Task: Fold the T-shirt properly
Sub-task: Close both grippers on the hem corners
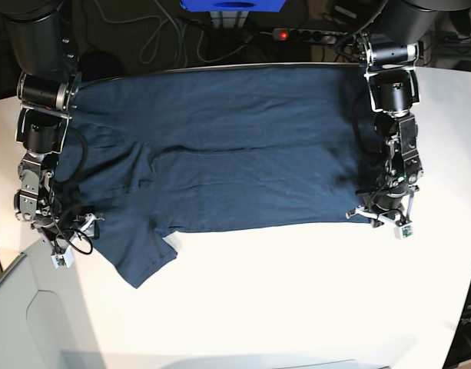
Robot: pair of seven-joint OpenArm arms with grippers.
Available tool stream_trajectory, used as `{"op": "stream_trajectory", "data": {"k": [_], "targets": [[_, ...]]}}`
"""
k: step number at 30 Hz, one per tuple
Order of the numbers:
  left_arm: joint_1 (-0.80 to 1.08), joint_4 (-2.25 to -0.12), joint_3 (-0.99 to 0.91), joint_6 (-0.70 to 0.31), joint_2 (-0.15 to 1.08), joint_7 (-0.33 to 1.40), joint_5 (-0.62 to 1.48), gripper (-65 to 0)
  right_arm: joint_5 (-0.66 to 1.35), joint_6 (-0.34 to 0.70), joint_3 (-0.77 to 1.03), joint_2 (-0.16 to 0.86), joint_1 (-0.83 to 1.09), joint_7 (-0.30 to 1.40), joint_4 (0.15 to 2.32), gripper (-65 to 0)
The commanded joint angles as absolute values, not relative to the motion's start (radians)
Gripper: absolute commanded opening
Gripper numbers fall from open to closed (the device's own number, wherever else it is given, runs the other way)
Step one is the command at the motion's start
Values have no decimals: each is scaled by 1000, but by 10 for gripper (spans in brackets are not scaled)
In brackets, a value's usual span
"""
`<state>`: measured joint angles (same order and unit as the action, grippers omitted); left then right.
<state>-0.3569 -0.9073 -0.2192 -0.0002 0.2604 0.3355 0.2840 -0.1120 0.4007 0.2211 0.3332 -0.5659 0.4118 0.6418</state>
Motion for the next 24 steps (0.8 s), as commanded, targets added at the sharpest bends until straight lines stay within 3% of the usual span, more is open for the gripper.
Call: {"op": "stream_trajectory", "data": {"k": [1,5,11,12,17,24], "targets": [[-366,-908,-219,7,268,349,282,-650,-102,384,223,351,-596,394,653,-286],[-344,-918,-219,7,268,346,282,-650,-102,384,219,346,-581,394,618,-330],[-343,-918,-219,7,271,348,282,-650,-102,384,219,332,-559,394,622,-624],[-343,-918,-219,7,271,349,282,-650,-102,384,222,332,-559,394,622,-650],[-315,-992,-220,7,271,352,285,-650,-96,386,226,332,-547,398,679,-649],[-257,-1191,-226,8,269,446,288,-650,-94,389,228,334,-407,437,967,-649]]}}
